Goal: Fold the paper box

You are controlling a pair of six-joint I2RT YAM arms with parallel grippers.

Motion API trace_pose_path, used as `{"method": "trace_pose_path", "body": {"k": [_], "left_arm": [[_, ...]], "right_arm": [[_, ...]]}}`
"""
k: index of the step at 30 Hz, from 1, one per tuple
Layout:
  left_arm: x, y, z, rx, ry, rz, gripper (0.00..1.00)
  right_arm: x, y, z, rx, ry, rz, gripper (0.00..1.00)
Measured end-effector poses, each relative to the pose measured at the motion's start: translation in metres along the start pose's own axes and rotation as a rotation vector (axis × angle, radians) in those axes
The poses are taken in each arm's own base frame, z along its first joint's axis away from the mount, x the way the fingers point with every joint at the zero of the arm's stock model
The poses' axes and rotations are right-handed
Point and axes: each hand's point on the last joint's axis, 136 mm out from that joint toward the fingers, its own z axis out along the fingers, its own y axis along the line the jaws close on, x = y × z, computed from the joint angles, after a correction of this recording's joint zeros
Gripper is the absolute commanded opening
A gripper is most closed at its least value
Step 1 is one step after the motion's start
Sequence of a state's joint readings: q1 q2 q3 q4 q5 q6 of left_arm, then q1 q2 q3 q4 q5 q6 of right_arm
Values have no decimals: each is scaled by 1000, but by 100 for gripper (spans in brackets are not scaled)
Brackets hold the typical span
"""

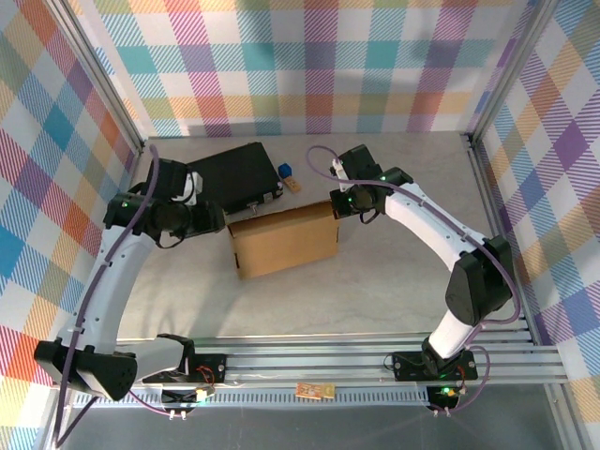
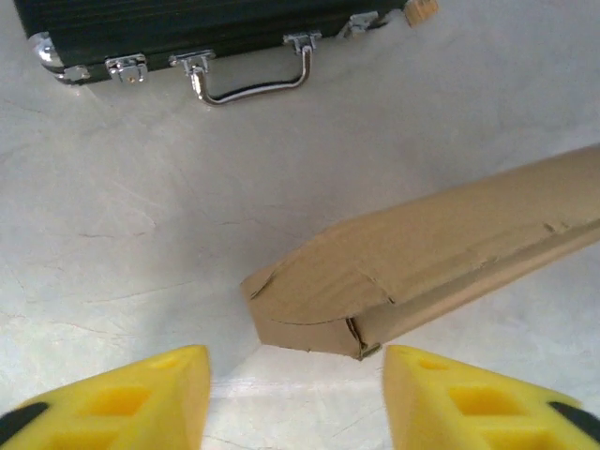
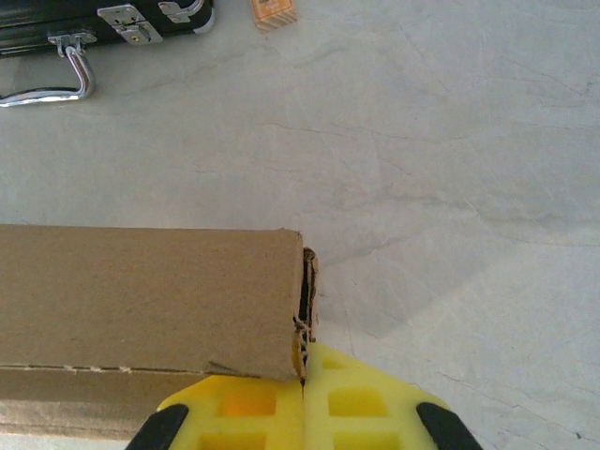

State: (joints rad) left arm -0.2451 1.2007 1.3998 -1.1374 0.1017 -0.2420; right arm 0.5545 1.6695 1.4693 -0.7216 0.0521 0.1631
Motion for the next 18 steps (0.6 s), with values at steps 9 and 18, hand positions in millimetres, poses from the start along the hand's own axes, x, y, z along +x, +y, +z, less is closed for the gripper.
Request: {"method": "trace_pose_path", "body": {"k": [9,18], "left_arm": [[11,-3,10,-62,33,277,56],[15,5,26,-104,55,329,48]], "right_arm": [[1,2,0,-17,7,-11,0],[2,4,-1,-29,14,-13,0]]}}
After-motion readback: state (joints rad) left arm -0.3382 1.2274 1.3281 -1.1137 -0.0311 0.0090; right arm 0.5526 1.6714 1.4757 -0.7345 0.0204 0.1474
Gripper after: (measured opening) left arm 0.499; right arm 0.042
